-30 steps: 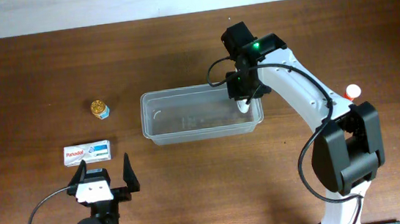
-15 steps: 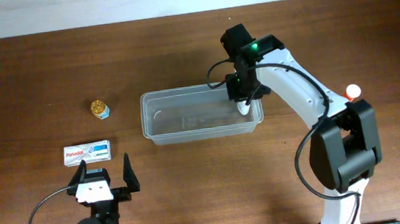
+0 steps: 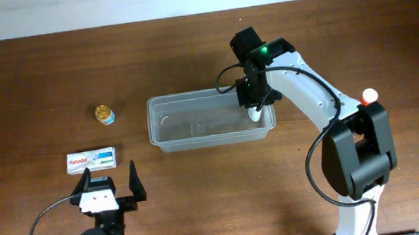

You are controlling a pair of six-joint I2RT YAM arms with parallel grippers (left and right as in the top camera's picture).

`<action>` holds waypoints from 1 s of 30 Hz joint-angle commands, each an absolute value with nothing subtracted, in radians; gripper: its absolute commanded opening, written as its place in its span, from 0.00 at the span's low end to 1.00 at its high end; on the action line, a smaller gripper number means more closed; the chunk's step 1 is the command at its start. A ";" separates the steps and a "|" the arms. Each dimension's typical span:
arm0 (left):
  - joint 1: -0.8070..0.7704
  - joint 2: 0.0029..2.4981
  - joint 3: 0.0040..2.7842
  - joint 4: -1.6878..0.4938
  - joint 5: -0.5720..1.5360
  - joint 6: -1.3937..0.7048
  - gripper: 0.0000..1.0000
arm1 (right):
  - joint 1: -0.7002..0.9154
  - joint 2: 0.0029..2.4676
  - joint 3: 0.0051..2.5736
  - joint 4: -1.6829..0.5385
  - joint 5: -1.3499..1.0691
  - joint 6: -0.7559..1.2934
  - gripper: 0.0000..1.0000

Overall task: Pack container
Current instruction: 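Carry the dropper bottle into the container's right end and release it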

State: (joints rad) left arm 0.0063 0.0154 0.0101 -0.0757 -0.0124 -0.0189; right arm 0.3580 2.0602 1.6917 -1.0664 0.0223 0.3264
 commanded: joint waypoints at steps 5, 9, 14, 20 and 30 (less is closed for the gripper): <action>0.010 0.006 0.009 -0.084 -0.015 -0.004 0.99 | 0.366 2.067 1.683 -1.062 0.035 0.318 0.34; 0.010 0.006 0.009 -0.084 -0.015 -0.004 0.99 | 0.366 2.067 1.683 -1.063 0.027 0.319 0.39; 0.010 0.006 0.009 -0.084 -0.015 -0.004 0.99 | 0.366 2.067 1.683 -1.065 0.010 0.319 0.40; 0.010 0.006 0.009 -0.084 -0.015 -0.004 0.99 | 0.366 2.066 1.683 -1.066 0.008 0.319 0.41; 0.010 0.006 0.009 -0.084 -0.015 -0.004 0.99 | 0.365 2.061 1.740 -1.119 0.009 0.295 0.43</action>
